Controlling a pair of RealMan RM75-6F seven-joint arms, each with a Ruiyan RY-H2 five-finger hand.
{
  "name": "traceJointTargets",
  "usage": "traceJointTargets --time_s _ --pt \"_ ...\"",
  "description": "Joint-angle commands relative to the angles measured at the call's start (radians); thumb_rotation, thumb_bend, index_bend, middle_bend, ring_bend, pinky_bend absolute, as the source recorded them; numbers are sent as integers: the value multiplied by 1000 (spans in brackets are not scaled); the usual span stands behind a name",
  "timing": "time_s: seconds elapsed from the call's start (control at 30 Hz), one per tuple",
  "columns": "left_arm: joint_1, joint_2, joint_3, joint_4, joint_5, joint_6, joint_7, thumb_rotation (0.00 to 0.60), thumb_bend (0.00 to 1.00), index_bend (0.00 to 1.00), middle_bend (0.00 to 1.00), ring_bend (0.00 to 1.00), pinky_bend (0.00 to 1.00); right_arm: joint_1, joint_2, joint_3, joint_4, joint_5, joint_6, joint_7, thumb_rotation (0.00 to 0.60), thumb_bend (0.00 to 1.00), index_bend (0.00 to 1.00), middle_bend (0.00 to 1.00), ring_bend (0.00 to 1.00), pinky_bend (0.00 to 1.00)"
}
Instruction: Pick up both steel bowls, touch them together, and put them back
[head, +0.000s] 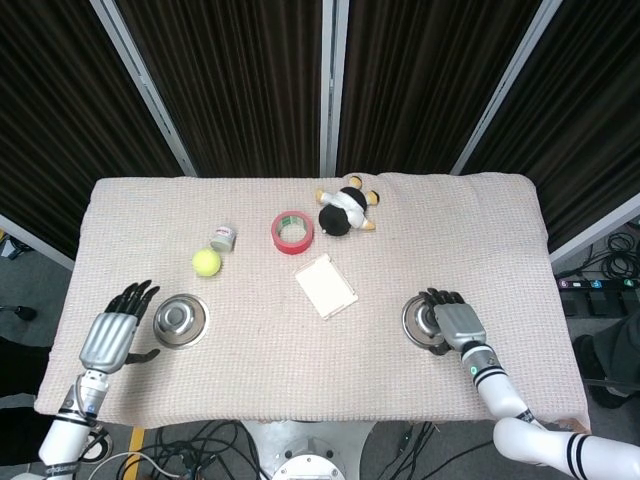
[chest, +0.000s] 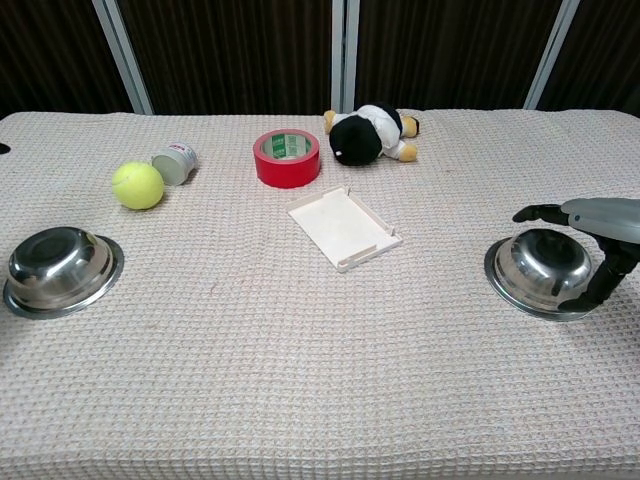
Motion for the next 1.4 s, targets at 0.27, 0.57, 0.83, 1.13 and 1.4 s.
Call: traceJointTargets --time_s 0.27,0.57,0.83,1.13,1.4 --pt "-9 -5 -7 15 -14 -16 -15 600 0 73 25 0 183 59 -2 -29 9 89 -12 -37 600 102 0 0 0 0" --pt "-15 -13 -5 35 -20 -30 -40 600 0 74 25 0 184 90 -22 -52 29 131 -11 -34 600 142 0 18 0 48" --pt "-17 -14 -2 38 -24 -37 -45 600 0 74 24 0 185 89 -41 -59 41 100 27 -10 600 179 254 218 147 231" --pt "-17 -11 0 33 -27 -39 -40 600 0 75 25 0 187 56 -63 -47 62 17 77 77 600 206 458 333 249 367" --pt "-17 -7 -2 22 -24 -27 -21 600 0 75 25 0 185 -44 9 32 -1 -199 144 416 600 213 483 344 252 372"
